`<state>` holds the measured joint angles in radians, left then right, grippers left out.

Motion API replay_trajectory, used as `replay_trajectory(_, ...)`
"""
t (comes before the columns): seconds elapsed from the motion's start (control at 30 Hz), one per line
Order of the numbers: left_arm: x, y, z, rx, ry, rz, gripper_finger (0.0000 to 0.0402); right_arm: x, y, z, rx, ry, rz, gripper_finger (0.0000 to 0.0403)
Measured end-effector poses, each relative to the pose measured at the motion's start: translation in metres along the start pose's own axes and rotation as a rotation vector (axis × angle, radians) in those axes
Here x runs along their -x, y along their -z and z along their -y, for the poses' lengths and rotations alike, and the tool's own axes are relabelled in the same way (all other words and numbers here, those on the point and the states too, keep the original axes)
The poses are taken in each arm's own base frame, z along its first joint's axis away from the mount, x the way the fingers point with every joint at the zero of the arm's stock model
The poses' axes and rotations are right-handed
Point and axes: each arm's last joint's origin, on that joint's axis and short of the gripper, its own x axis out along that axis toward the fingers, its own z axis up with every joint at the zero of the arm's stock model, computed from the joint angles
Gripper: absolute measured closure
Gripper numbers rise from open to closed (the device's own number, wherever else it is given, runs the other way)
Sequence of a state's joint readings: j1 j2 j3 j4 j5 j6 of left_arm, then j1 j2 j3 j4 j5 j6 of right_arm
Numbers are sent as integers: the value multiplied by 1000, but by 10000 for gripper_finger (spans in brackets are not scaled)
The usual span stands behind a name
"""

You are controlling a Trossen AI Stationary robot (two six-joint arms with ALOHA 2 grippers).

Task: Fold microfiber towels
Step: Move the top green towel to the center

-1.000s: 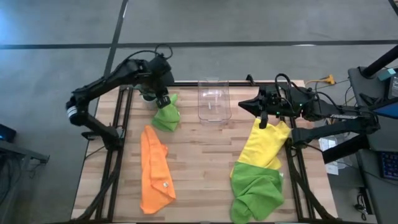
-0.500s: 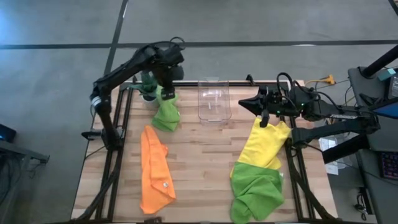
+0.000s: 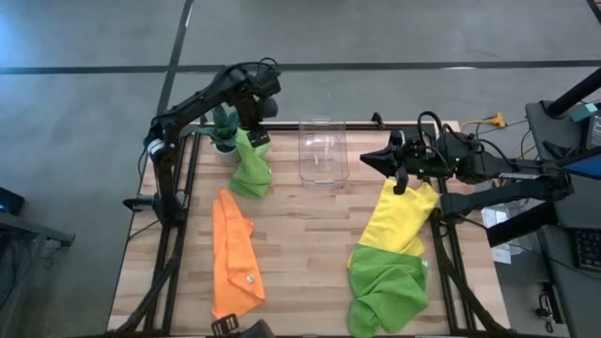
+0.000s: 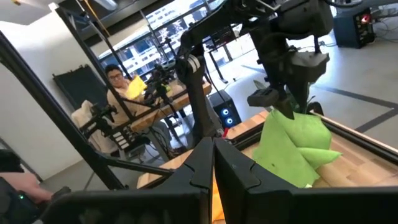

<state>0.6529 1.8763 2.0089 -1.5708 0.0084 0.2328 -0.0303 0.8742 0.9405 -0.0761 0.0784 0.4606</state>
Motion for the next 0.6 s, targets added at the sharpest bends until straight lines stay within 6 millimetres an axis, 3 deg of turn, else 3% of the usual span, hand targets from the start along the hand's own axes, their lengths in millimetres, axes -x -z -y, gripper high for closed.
replay_trajectory(0.43,-22,14,3,44,-42,-121,201,0,0,0,7,1,0,394)
replay_trajectory(0.6,-29,24,9,45,44,-143,201,-2,1,0,8,4,-7,394)
